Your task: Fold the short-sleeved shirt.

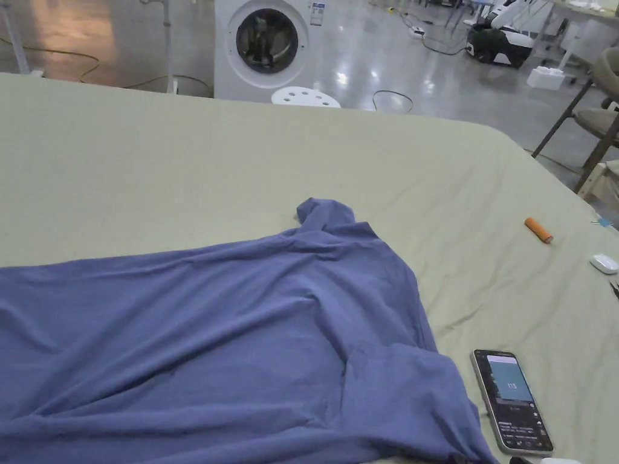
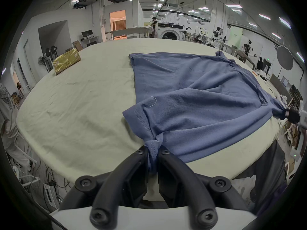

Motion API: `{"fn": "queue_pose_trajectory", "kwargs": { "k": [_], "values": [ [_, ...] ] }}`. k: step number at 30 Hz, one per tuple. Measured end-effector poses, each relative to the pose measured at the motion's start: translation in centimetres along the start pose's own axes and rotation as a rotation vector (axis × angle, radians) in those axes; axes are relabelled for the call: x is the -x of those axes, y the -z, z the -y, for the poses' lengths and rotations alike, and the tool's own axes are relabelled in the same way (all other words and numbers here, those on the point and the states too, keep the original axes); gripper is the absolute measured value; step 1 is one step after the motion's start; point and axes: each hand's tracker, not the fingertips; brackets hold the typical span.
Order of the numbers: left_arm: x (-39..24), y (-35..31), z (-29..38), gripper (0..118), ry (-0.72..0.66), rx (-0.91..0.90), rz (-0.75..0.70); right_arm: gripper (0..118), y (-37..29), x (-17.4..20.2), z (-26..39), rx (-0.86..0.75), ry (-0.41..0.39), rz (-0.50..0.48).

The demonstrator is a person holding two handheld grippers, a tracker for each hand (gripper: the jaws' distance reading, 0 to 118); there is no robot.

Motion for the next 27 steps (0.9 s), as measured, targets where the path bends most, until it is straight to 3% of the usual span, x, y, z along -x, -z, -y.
{"fn": "queue_pose_trajectory", "kwargs": {
  "k": [2, 5, 6, 10, 13, 17, 21, 27],
  "values": [
    [0.2, -0.1, -0.1, 7, -0.035, -0.002, 0.009, 72, 1.4, -0.4, 0.3, 0.026, 0.006, -0.004],
    [0.7, -0.3, -0.1, 7, -0.080, -0.010, 0.023, 17, 2.0, -0.6, 0.3, 0.034, 0.025, -0.039],
    [0.9, -0.4, -0.1, 7, -0.094, -0.013, 0.028, 12, 1.8, -0.3, 0.2, 0.029, 0.028, -0.059],
    [1.5, -2.9, -0.6, 3, -0.124, -0.053, 0.069, 8, -0.6, 0.7, -0.8, -0.056, -0.026, -0.030],
    [2.6, -5.3, -2.0, 3, -0.219, -0.114, 0.119, 8, -2.5, 0.9, -3.2, -0.155, -0.016, -0.092],
    [3.3, -6.8, -6.0, 3, -0.214, -0.184, 0.175, 8, -1.5, 2.0, -8.7, -0.214, -0.069, -0.131],
    [5.0, -3.7, -11.8, 3, -0.249, -0.225, 0.199, 8, 4.0, 3.3, -15.1, -0.228, -0.066, -0.156],
    [7.1, 5.2, -18.5, 3, -0.260, -0.137, 0.134, 8, 13.1, 5.2, -20.8, -0.102, -0.029, -0.155]
  ]
}}
